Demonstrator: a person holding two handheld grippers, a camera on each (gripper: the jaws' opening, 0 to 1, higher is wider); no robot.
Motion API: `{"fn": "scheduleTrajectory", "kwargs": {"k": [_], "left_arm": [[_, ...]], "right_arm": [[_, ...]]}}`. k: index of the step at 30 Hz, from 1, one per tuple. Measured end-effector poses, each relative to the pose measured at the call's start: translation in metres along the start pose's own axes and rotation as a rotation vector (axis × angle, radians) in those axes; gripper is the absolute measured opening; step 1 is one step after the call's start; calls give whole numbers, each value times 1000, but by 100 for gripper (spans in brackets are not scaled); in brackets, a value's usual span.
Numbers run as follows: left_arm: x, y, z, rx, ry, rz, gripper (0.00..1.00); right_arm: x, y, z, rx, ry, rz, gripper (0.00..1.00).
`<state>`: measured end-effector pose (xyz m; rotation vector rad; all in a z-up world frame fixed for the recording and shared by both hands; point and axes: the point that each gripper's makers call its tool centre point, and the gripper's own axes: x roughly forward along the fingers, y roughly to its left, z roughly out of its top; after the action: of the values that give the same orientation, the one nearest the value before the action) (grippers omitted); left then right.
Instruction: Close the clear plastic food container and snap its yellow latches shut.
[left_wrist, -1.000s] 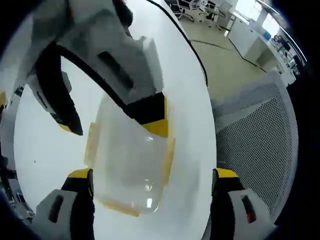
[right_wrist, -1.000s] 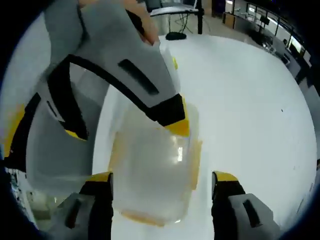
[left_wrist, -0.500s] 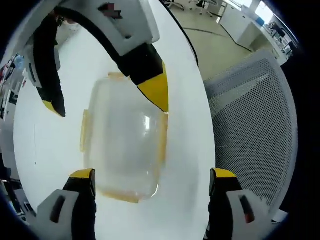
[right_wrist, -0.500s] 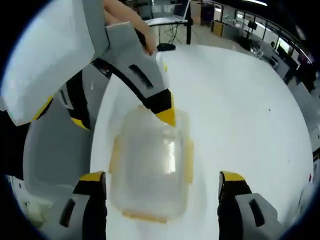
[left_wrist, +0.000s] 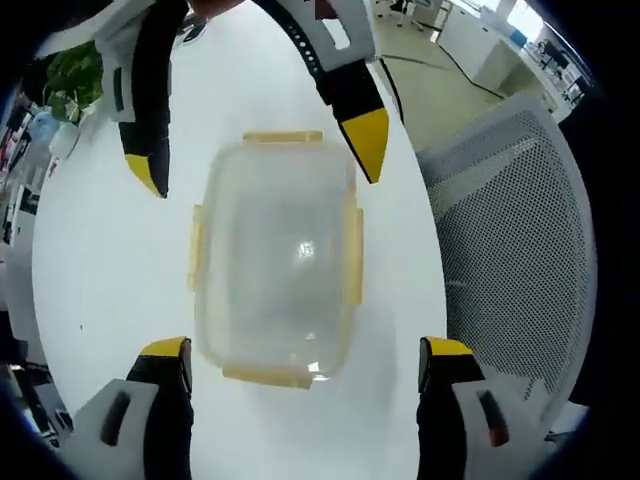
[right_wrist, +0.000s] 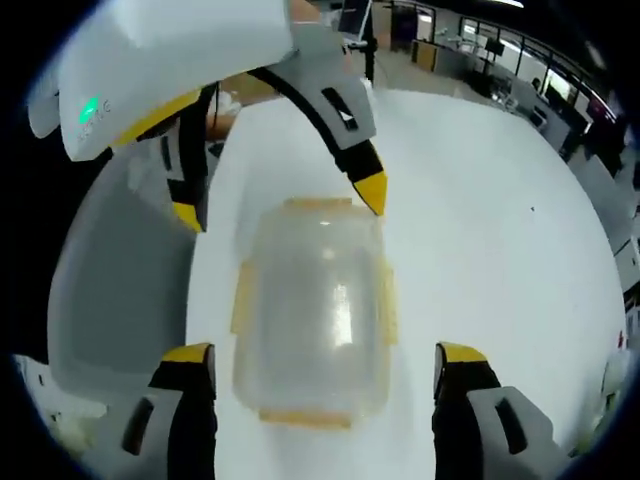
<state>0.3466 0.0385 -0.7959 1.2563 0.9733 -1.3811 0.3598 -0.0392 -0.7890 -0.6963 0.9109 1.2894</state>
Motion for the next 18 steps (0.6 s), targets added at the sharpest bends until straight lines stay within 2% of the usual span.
{"fn": "scheduleTrajectory", "kwargs": {"k": [4,8,12,16,18], "left_arm": [[1,2,0,68,13,8,95],[3,3,-2,82,22,4,96],[6,6,-6,104,31,0,96],[7,8,-5,151,14,7,95],[9,10,-6,146,21,6,95]], "right_arm": [[2,1,-4,10,17,-17,91],[3,1,-6,10,28,-33,92],[4,1,-11,-10,68,-63,91],[7,4,-15,-4,90,-73,91],[7,5,-15,0,92,-78,91]]}}
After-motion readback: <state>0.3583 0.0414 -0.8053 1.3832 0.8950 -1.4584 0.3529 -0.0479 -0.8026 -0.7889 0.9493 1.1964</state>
